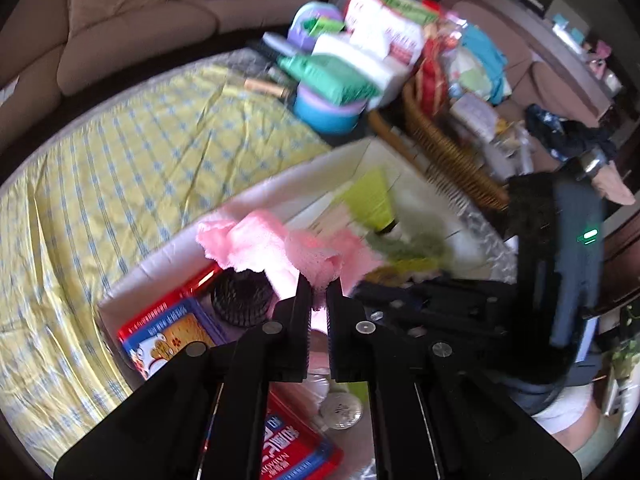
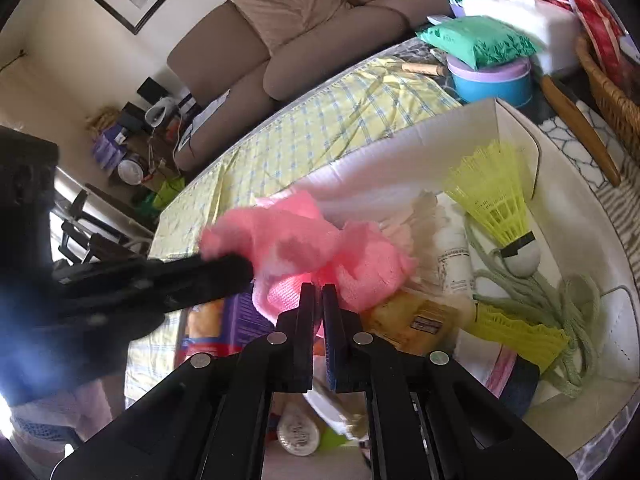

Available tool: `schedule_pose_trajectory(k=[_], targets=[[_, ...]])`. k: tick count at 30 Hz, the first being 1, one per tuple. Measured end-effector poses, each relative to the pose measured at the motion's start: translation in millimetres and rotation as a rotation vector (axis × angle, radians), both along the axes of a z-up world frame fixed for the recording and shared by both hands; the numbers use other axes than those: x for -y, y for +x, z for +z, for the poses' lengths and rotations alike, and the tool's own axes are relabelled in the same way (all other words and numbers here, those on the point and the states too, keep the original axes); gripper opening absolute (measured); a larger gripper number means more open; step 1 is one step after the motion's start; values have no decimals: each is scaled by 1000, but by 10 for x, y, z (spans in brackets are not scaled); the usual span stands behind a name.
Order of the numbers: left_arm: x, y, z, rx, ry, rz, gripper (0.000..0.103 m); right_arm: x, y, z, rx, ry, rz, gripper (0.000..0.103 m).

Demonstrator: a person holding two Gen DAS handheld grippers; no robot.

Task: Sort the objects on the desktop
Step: 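Carry the pink towel with both grippers into the white box and release, then reach the left gripper to the white brush handle and grasp it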

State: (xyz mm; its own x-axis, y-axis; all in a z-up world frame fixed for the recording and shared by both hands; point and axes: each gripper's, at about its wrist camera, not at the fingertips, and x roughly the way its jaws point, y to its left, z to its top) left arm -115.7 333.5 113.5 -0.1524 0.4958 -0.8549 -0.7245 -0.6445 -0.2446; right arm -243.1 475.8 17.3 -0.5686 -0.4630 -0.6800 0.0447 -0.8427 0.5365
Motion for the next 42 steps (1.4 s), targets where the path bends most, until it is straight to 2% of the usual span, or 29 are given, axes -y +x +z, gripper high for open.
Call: schedule_pose_trajectory(k=[6, 10, 12, 13, 14, 16, 18, 19, 20, 21, 23, 26, 28, 31, 35, 39, 42], targets=[[56, -101, -371, 44, -104, 63, 6, 54, -127, -147, 61, 60, 6, 6], [130, -134, -408, 77, -113, 85, 15, 117, -194, -140, 70, 100, 18, 9], [157, -134, -383, 88, -108, 87, 16, 139, -190, -106, 88, 119, 21, 12], [183, -124, -326, 80, -94, 86, 22, 138, -162, -40, 88, 120, 20, 16], [203, -113, -258, 74, -78, 83, 35, 130, -122, 23, 76, 119, 18, 19], [294, -69, -116, 60, -42, 82, 50, 110, 1, 200, 47, 144, 0, 41], [400, -44, 26, 56, -6, 90, 59, 91, 110, 338, 20, 176, -14, 54], [493, -26, 130, 52, 21, 97, 70, 79, 201, 436, 1, 185, -25, 63], [572, -13, 198, 47, 40, 104, 80, 72, 253, 491, -5, 180, -29, 67], [668, -4, 268, 45, 61, 113, 82, 72, 303, 539, -7, 170, -29, 72], [899, 14, 394, 38, 87, 138, 86, 80, 433, 637, -10, 172, -33, 72], [1280, 37, 488, -13, 87, 193, 90, 113, 633, 794, -49, 185, -52, 72], [1555, 53, 432, -24, 76, 232, 90, 142, 758, 881, -75, 173, -62, 72], [1840, 110, 234, -1, 82, 258, 90, 214, 892, 935, -103, 133, -64, 72], [2076, 262, -179, 65, 81, 276, 90, 440, 1055, 932, -131, 76, -34, 72], [2194, 268, -482, 135, 105, 314, 90, 673, 1246, 878, -164, 59, -15, 72], [2132, 164, -570, 136, 87, 322, 85, 750, 1376, 809, -182, 45, -40, 72]])
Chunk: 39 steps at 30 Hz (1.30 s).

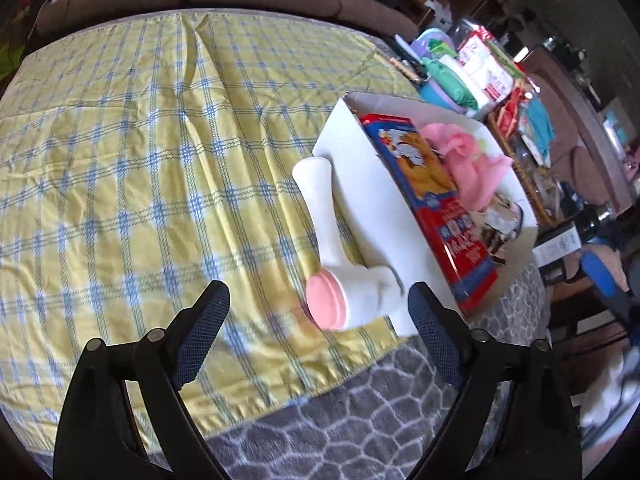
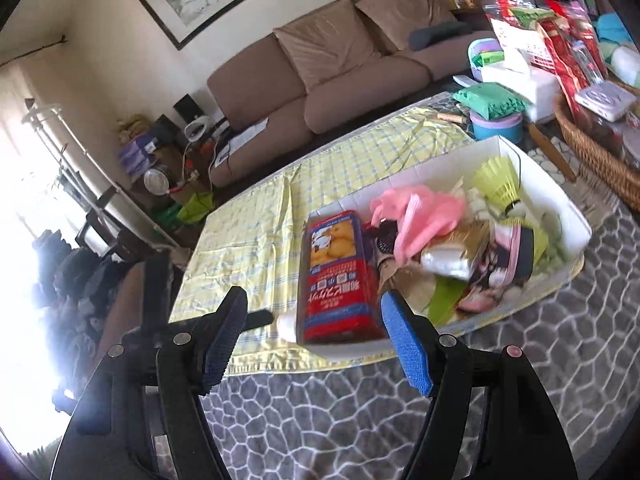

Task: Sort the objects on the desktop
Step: 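Reach the left gripper to the white brush handle and grasp it, then lift the white brush with the left gripper while the right gripper grasps its pink head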

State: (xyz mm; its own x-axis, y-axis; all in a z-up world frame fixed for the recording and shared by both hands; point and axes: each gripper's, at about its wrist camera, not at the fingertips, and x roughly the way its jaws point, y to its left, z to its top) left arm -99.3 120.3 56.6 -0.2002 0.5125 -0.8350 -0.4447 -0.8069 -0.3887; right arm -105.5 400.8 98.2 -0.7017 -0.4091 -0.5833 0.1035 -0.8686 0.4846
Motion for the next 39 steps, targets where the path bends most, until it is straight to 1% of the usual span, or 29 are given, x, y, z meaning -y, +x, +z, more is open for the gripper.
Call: schedule_pose_trajectory(k=[2, 3, 6, 8, 9, 10, 12, 13, 15, 16, 17, 18, 21, 24, 29, 30, 33, 34, 37, 39], targets=[[-47, -76, -42, 3, -20, -7, 77, 64, 42, -53, -11, 29, -12, 72], [-81, -117, -65, 7, -31, -11, 77, 83, 45, -69, -12, 37, -15, 72], [-236, -247, -150, 26, -62, -34, 73, 132, 5, -150, -6, 7, -2, 72], [-321, -297, -202, 43, -60, -51, 70, 138, -22, -192, -2, 2, -1, 72], [-358, -315, -223, 47, -64, -58, 68, 141, -40, -210, 0, 2, -1, 72], [-404, -333, -252, 49, -75, -67, 64, 143, -62, -241, 4, 1, -2, 72], [-484, -355, -314, 58, -99, -78, 60, 138, -84, -286, 10, -5, 1, 72], [-510, -354, -338, 50, -112, -84, 54, 134, -92, -307, 15, -9, -1, 72], [-531, -334, -340, 21, -133, -97, 45, 124, -96, -342, 18, -15, 1, 72], [-531, -320, -340, 13, -141, -101, 32, 124, -96, -355, 19, -16, 2, 72], [-515, -310, -329, 16, -123, -111, 19, 125, -97, -365, 20, -17, 2, 72], [-500, -307, -316, 22, -108, -113, 17, 134, -100, -376, 24, -16, 5, 72], [-451, -238, -248, 8, -100, -123, 15, 188, -83, -385, 28, -13, 17, 72], [-296, -210, -126, 19, -28, -95, 14, 281, -59, -373, 24, -8, 47, 72], [-8, -121, 26, 6, 9, -85, 14, 647, -34, -405, 38, 31, 145, 72], [54, -92, 40, 10, 22, -77, 14, 737, -32, -423, 40, 48, 162, 72], [184, 13, 91, 4, 46, -78, 14, 1058, -47, -512, 38, 145, 229, 72], [256, 51, 98, 6, 57, -78, 14, 1198, -49, -550, 29, 198, 258, 72], [361, 87, 97, 14, 91, -64, 14, 1443, -78, -649, 3, 304, 305, 72], [412, 106, 79, 18, 103, -58, 14, 1550, -126, -736, 2, 329, 330, 72]])
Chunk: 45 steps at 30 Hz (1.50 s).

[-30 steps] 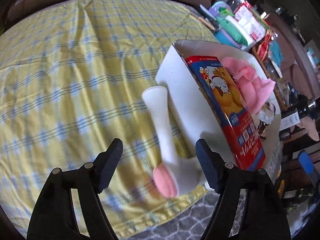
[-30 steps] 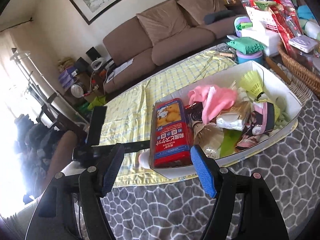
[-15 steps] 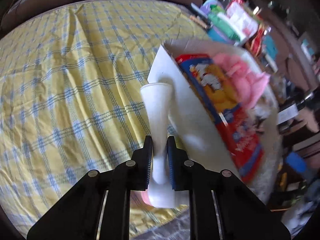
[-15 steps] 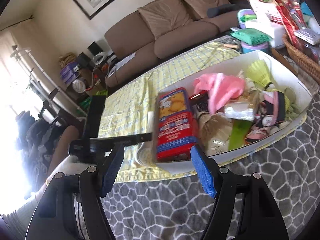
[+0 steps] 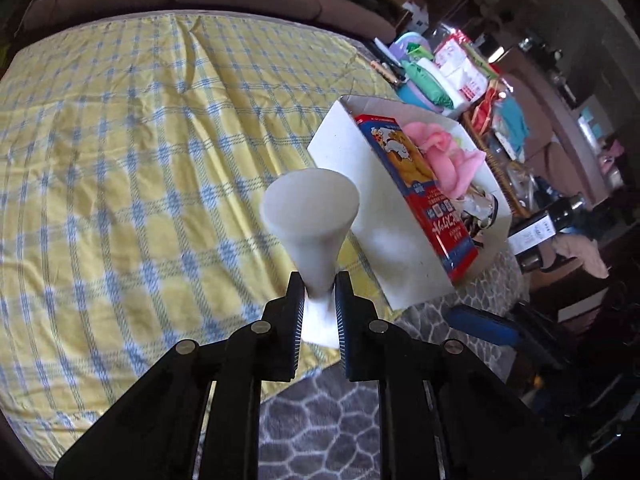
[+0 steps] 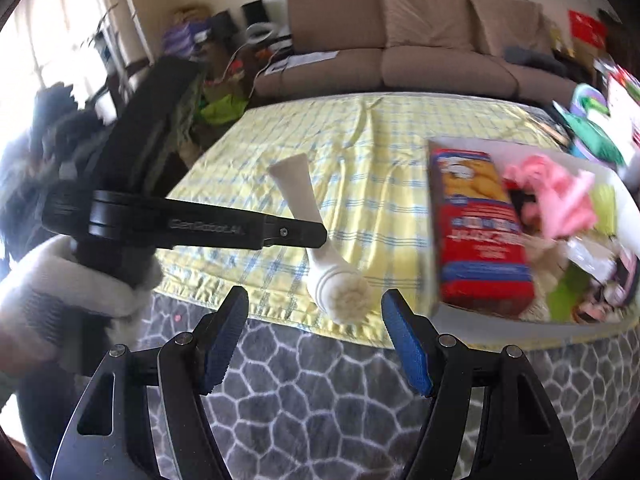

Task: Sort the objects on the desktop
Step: 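Lift the white brush with the left gripper while the right gripper grasps its pink head, then carry the white brush with both grippers into the white box and release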

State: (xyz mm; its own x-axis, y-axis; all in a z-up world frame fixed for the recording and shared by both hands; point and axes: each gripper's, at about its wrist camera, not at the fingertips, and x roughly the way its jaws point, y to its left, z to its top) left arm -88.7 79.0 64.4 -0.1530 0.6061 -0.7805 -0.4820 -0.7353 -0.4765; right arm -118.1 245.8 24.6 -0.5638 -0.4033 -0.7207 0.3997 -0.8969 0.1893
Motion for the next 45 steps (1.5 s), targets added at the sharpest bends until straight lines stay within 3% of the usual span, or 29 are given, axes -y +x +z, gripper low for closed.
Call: schedule_pose_trajectory(k=[7, 10, 18, 20, 22, 27, 37, 41, 45], targets=[[208, -4, -98, 22, 46, 18, 16, 180, -329, -332, 27, 69, -31, 71], [233, -21, -133, 30, 66, 26, 16, 221, -404, -373, -2, 72, -37, 76], [243, 3, -177, 37, 89, 34, 16, 397, -358, -445, -7, 169, -42, 73], [257, 9, -186, 35, 91, 36, 16, 422, -411, -553, 37, 191, -46, 68], [275, 12, -196, 37, 90, 42, 17, 405, -436, -618, 52, 195, -63, 53], [305, 13, -211, 42, 92, 47, 17, 272, -493, -653, 104, 110, -79, 45], [298, 6, -200, 33, 88, 56, 17, 251, -399, -607, 94, 84, -62, 44], [276, -57, -235, 11, 51, 73, 25, 317, -353, -572, 59, 111, -46, 43], [285, -80, -257, 39, 93, 81, 23, 277, -373, -553, 70, 84, -60, 43]])
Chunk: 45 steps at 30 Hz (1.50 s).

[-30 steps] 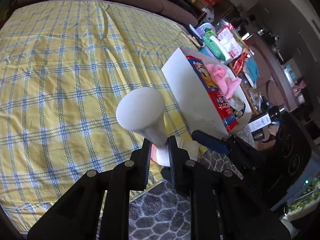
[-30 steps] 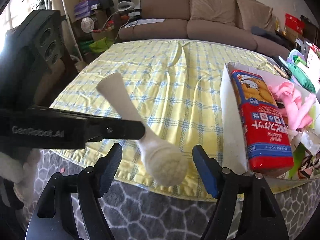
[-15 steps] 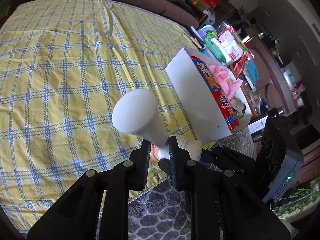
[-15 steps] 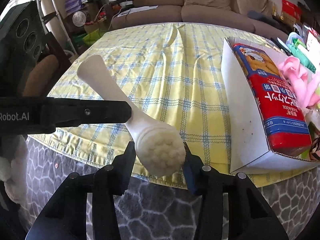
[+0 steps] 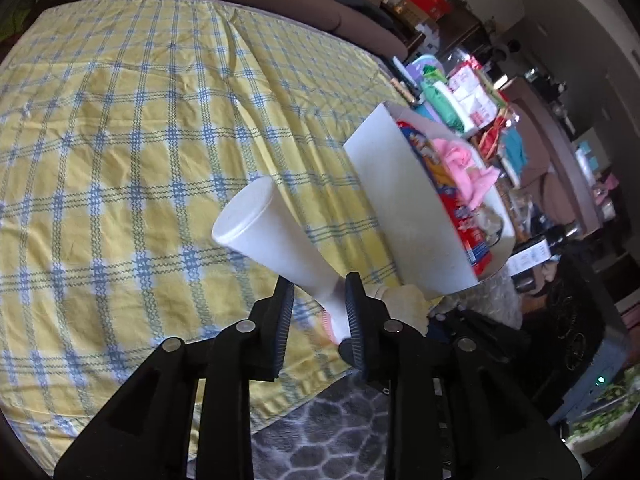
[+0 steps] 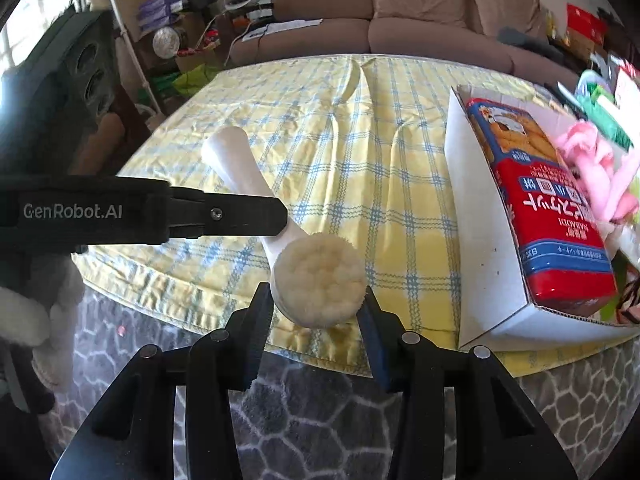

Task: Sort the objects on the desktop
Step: 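Carry the white brush with both grippers into the white box and release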

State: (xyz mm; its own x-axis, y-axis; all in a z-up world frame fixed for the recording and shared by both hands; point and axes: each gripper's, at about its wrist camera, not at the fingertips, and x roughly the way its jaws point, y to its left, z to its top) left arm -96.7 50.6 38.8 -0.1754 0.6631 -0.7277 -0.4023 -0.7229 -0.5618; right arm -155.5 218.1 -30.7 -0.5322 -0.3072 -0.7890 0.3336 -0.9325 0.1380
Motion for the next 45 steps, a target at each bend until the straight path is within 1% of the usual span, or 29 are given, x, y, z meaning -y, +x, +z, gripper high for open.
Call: schedule_pose_trajectory(k=[3, 6, 7, 9, 12, 14, 15, 18, 19, 21, 22, 24, 27, 30, 31, 34, 37, 38, 40, 41, 42, 44, 45], targets=[[16, 28, 134, -18, 17, 4, 22, -20, 40, 124, -45, -11, 9, 43], [-61, 72, 419, -60, 14, -25, 22, -148, 102, 320, -76, -80, -2, 43], [-94, 79, 499, -68, 16, -33, 22, -238, 131, 436, -93, -112, -12, 43], [-236, 98, 710, -92, 22, -61, 22, -387, 178, 586, -116, -156, -30, 43], [-618, 126, 992, -133, 12, -117, 23, -798, 214, 852, -148, -216, -85, 43], [-981, 145, 1158, -169, 1, -155, 23, -1075, 219, 957, -161, -240, -117, 43], [-1222, 153, 1228, -184, 0, -178, 23, -1220, 212, 1003, -166, -243, -132, 43], [-1781, 154, 1305, -192, 17, -230, 24, -1715, 187, 1148, -184, -188, -183, 43], [-1989, 146, 1309, -186, 27, -242, 24, -1962, 152, 1197, -174, -181, -205, 42], [-2353, 119, 1295, -170, 62, -247, 24, -2271, 105, 1246, -171, -169, -229, 42], [-2530, 100, 1268, -158, 74, -249, 24, -2468, 47, 1261, -169, -125, -236, 42], [-2854, 51, 1173, -128, 83, -250, 24, -2667, -59, 1243, -148, -80, -232, 42], [-3237, -60, 994, -90, 70, -252, 24, -3009, -293, 1103, -81, -48, -222, 42], [-3476, -216, 715, -31, 53, -251, 24, -3141, -427, 935, -34, -7, -206, 42], [-3530, -243, 625, -7, 50, -246, 24, -3179, -481, 860, -18, 31, -199, 42], [-3635, -278, 403, 57, 37, -227, 25, -3198, -537, 726, 20, 96, -181, 42], [-3701, -241, 277, 72, 7, -232, 26, -3277, -583, 570, 69, 107, -169, 42], [-3706, -231, 244, 71, -14, -230, 27, -3280, -578, 546, 74, 112, -167, 42], [-3676, -220, 238, 44, -57, -218, 28, -3307, -572, 524, 74, 111, -175, 41], [-3645, -222, 260, 35, -59, -211, 31, -3311, -563, 540, 75, 106, -179, 40], [-3605, -226, 293, 28, -53, -209, 34, -3320, -555, 556, 68, 104, -184, 40], [-3511, -246, 377, 19, -29, -199, 42, -3337, -536, 606, 47, 105, -199, 40], [-3450, -251, 427, 14, -17, -193, 43, -3347, -538, 611, 47, 100, -202, 40]])
